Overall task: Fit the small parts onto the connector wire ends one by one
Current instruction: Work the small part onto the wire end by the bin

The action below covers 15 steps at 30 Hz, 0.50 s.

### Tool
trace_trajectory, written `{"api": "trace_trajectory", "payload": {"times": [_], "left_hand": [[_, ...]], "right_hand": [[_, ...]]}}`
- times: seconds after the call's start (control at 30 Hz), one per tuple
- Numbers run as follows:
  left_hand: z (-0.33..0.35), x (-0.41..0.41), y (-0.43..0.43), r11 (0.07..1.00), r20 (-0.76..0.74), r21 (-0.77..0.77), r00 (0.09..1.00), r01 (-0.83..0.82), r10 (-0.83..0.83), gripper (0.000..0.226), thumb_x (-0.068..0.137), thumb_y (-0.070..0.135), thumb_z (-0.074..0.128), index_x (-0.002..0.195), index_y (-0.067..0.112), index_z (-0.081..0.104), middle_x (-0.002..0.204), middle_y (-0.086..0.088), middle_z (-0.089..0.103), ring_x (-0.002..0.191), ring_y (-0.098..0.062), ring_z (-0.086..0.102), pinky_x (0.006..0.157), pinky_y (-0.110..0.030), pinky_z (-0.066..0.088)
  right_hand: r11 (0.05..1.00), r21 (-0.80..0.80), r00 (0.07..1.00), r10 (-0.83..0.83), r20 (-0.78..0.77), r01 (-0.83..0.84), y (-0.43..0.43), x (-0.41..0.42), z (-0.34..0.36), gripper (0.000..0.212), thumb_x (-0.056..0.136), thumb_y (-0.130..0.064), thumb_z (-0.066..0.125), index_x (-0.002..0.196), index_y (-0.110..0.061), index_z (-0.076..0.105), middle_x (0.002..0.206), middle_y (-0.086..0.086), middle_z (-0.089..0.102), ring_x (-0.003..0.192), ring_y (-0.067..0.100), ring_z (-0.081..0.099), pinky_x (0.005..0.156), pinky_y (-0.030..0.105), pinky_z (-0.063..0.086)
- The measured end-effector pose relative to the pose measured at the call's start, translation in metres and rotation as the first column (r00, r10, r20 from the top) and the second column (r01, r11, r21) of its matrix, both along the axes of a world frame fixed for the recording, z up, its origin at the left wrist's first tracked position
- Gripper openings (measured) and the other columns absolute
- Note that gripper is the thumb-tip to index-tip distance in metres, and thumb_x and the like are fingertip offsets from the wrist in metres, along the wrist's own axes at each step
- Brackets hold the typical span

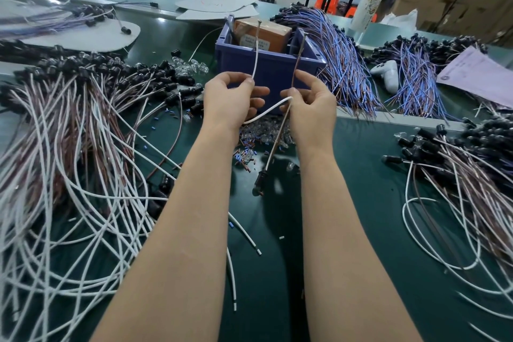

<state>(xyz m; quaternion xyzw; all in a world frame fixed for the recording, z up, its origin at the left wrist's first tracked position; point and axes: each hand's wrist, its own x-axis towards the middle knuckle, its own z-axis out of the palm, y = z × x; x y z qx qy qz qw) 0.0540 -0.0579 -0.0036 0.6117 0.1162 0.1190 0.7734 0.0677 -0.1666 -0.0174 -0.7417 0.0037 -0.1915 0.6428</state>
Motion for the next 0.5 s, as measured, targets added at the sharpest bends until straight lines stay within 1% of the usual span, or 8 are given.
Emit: {"api": "trace_trajectory", "payload": {"times": [0.03,0.1,0.17,0.23,0.33,0.4,0.5], "left_hand": [[0.0000,0.0001,0.0003,1.000,-0.009,0.012,1.000,0.002,-0.002,0.010,0.097,0.010,0.051,0.089,0.015,0.054,0.063,0.002,0.067,0.038,0.000,0.049,0.042,-0.012,0.040],[-0.0003,0.0004,0.0016,0.998,-0.038,0.061,0.999,0.023,-0.021,0.010,0.095,0.011,0.052,0.087,0.013,0.056,0.059,0.003,0.058,0.035,0.000,0.041,0.040,-0.013,0.035],[-0.0014,0.0004,0.0028,0.987,-0.079,0.153,0.996,0.054,-0.042,0.011,0.093,0.016,0.056,0.083,0.013,0.058,0.057,0.005,0.047,0.039,-0.003,0.037,0.043,-0.016,0.032],[-0.0020,-0.0009,0.0027,0.974,-0.093,0.216,0.995,0.064,-0.045,0.015,0.091,0.025,0.060,0.087,0.011,0.062,0.056,0.006,0.041,0.047,-0.008,0.035,0.046,-0.019,0.031],[-0.0021,-0.0022,0.0016,0.976,-0.068,0.203,0.995,0.084,-0.071,0.021,0.089,0.029,0.064,0.091,0.009,0.065,0.054,0.008,0.039,0.049,-0.008,0.033,0.048,-0.020,0.031],[-0.0013,-0.0028,0.0009,0.976,-0.055,0.188,0.994,0.107,-0.098,0.014,0.090,0.027,0.064,0.085,0.014,0.065,0.052,0.010,0.040,0.048,-0.007,0.034,0.048,-0.019,0.031],[-0.0001,-0.0030,0.0010,0.985,-0.024,0.113,0.991,0.134,-0.132,0.009,0.092,0.018,0.060,0.084,0.018,0.064,0.040,0.016,0.038,0.036,-0.002,0.031,0.038,-0.014,0.028]], "right_hand": [[1.000,0.016,1.000,-0.015,-0.016,0.016,-0.0003,0.0005,0.0004,0.026,0.090,-0.004,0.049,0.109,-0.019,0.058,0.078,-0.001,0.065,0.070,0.014,0.062,0.072,0.029,0.054],[0.993,0.114,0.996,0.003,-0.093,0.008,-0.0022,0.0018,0.0013,0.020,0.090,-0.001,0.045,0.100,-0.013,0.059,0.073,0.000,0.061,0.066,0.013,0.058,0.061,0.024,0.050],[0.963,0.261,0.977,0.118,-0.175,-0.070,-0.0053,0.0013,0.0016,0.022,0.090,-0.001,0.043,0.088,-0.010,0.062,0.066,0.000,0.055,0.054,0.010,0.052,0.051,0.020,0.043],[0.932,0.330,0.952,0.228,-0.204,-0.152,-0.0081,-0.0002,-0.0001,0.023,0.093,-0.005,0.045,0.081,-0.011,0.064,0.058,-0.003,0.050,0.045,0.007,0.046,0.046,0.019,0.040],[0.911,0.311,0.925,0.335,-0.180,-0.269,-0.0091,-0.0013,-0.0025,0.022,0.093,-0.008,0.049,0.079,-0.010,0.065,0.047,-0.009,0.047,0.041,0.005,0.043,0.045,0.019,0.036],[0.896,0.297,0.906,0.390,-0.164,-0.331,-0.0086,-0.0017,-0.0023,0.021,0.092,-0.009,0.050,0.078,-0.011,0.066,0.046,-0.010,0.048,0.041,0.005,0.044,0.045,0.020,0.035],[0.894,0.252,0.890,0.420,-0.177,-0.371,-0.0085,-0.0017,-0.0033,0.022,0.089,-0.009,0.052,0.074,-0.013,0.067,0.047,-0.008,0.051,0.042,0.007,0.045,0.045,0.019,0.037]]}}
